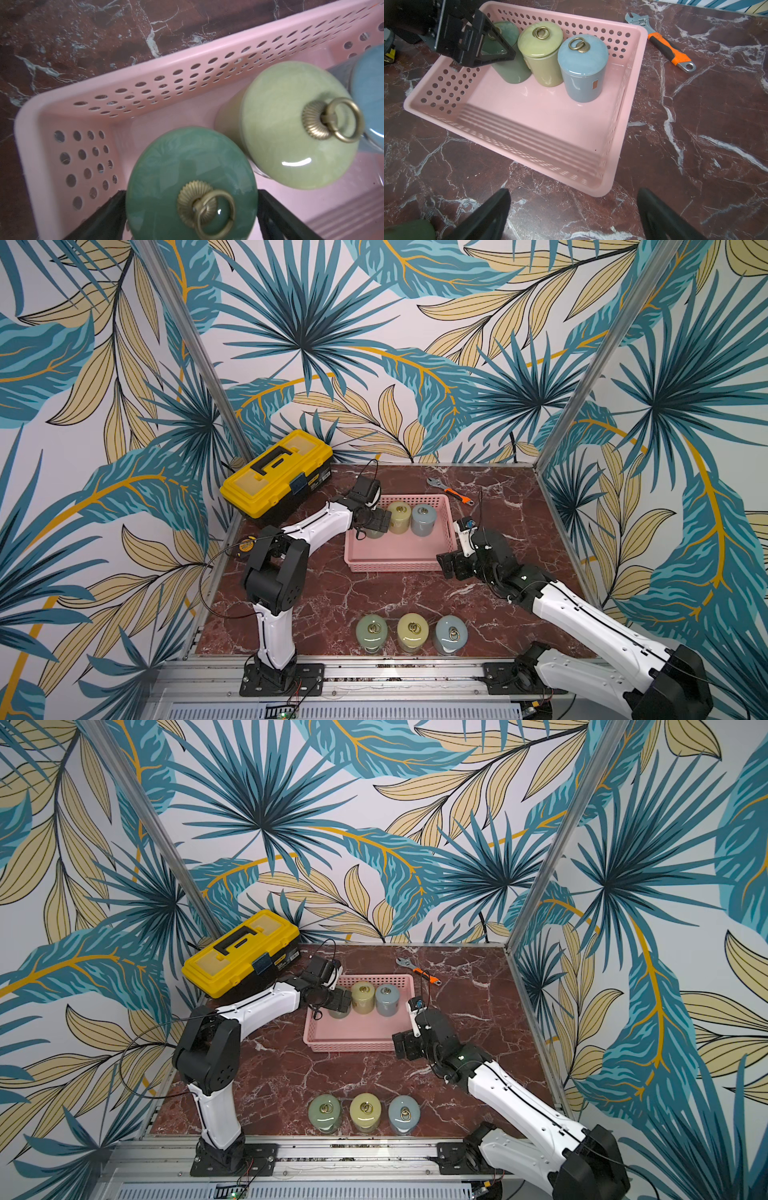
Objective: Take the tea canister out of the basket
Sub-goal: Pick up the tea canister from the basket.
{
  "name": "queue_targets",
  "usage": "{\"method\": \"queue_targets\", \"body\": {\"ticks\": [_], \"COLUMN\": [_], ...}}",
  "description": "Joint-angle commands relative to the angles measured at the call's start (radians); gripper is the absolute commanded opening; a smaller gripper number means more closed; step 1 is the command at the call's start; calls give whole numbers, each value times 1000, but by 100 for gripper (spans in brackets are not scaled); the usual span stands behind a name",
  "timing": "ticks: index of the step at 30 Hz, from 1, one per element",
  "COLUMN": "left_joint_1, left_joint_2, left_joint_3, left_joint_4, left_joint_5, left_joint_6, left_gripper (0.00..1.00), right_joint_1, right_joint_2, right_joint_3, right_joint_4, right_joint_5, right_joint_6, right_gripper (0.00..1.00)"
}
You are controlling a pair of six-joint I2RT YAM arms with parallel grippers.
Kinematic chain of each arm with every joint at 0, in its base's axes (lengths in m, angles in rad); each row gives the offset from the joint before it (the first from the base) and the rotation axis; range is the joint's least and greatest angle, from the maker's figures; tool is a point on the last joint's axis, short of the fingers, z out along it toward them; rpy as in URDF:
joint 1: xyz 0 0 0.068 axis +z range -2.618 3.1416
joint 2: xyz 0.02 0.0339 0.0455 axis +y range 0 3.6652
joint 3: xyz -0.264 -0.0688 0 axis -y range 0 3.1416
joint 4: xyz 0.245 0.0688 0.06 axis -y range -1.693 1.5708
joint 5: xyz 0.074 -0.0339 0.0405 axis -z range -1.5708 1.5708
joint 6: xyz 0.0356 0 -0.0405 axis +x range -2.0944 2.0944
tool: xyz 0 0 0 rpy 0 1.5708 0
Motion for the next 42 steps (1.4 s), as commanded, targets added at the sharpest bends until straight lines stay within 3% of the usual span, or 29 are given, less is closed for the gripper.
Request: {"method": "queue_targets", "body": {"ticks": [1, 10, 21, 28, 42], "left_joint_1": [-4, -5, -5, -5, -6], "left_joint_2": [26, 59, 45, 4, -104], "left_joint_3": [52, 76, 71, 69, 58], "left_joint_4": [26, 24, 23, 15, -21], "left_joint_5": [-17, -21, -8, 2, -1], "left_joint_6": [13, 13, 10, 4, 6], "left_gripper": [97, 87, 54, 48, 47], "right_joint_1": [-2, -2, -2, -2, -2], "right_joint_2": [4, 5, 12, 12, 12], "right_joint_3": [-21, -21, -21, -22, -27], "right_joint_4": [16, 16, 18, 20, 25], "right_joint_5": [12, 14, 22, 28, 42], "right_joint_6": [-11, -12, -11, -11, -9], "right_gripper": [99, 99, 99, 99, 99]}}
